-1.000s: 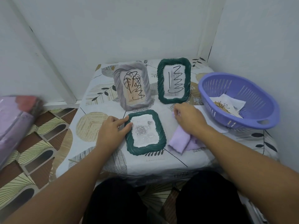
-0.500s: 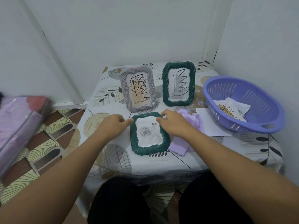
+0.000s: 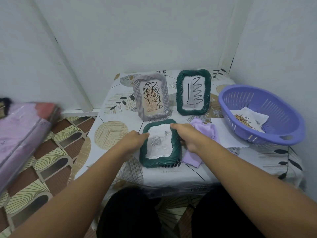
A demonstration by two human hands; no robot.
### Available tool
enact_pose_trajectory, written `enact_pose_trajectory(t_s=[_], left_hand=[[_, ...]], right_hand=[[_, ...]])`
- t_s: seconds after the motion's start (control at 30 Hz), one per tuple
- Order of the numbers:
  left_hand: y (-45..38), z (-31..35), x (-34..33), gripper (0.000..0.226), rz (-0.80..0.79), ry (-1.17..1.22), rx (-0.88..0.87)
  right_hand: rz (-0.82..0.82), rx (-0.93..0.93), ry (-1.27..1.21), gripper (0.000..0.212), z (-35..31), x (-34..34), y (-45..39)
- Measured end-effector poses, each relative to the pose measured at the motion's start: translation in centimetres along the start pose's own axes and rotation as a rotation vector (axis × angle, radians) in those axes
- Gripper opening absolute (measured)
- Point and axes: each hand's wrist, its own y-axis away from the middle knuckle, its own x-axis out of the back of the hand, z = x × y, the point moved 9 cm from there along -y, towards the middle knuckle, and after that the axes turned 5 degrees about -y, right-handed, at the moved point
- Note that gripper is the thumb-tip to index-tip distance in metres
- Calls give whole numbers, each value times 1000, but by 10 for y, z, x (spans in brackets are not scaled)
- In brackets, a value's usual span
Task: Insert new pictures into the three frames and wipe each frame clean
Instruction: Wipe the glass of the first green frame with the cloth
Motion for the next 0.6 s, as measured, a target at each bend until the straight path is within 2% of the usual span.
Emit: enact_pose_trajectory(t_s=[0.1, 0.17, 0.27, 0.37, 0.5, 0.6], left_hand=[[3, -3, 1, 51, -28, 120, 29], [2, -5, 2, 54, -40, 199, 53], [6, -5, 3, 44, -32, 304, 83], [14, -1, 3, 44, -72, 419, 72], [22, 6, -5, 49, -244, 625, 46], [27, 14, -2, 52, -283, 694, -13]], right_hand=[[-93, -17, -186, 19, -3, -16, 6], [-120, 2, -185, 16, -7, -22, 10], [-132, 40, -193, 13, -8, -23, 12], [-166, 75, -249, 13, -9, -21, 11], [-238, 93, -333, 17, -18, -24, 17], [-271, 73, -337, 24, -24, -27, 23]])
